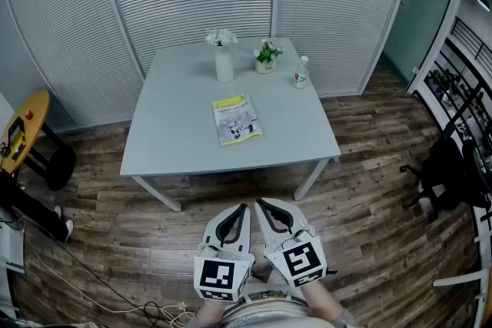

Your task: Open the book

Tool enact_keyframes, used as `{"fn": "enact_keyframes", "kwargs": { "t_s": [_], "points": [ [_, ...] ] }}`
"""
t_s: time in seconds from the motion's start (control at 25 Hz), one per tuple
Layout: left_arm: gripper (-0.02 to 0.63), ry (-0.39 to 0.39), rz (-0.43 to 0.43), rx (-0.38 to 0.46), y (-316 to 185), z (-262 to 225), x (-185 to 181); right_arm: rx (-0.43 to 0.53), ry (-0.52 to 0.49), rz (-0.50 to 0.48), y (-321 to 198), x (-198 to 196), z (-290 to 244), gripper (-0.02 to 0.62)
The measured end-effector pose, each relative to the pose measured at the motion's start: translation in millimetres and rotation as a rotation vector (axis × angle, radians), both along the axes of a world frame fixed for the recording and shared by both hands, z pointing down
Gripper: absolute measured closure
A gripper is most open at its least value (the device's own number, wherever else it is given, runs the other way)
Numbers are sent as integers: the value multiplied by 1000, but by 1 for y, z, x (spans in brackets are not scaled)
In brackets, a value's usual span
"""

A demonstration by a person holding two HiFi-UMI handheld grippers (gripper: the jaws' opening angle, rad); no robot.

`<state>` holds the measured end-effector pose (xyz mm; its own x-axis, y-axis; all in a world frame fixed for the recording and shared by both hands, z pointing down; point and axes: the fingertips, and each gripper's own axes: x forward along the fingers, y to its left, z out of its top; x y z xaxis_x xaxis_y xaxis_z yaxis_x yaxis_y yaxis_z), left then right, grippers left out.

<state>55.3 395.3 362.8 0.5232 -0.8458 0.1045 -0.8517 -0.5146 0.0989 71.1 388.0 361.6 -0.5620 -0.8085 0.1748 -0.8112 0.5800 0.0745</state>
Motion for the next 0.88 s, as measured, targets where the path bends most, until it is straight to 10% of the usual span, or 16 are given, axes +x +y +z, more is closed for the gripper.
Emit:
{"fn": "enact_keyframes", "kwargs": {
  "t_s": [0.88],
  "points": [
    [607,16,-19,-46,-1,11,-29,-49,-26,-16,-1,-16,21,594]
  ]
}}
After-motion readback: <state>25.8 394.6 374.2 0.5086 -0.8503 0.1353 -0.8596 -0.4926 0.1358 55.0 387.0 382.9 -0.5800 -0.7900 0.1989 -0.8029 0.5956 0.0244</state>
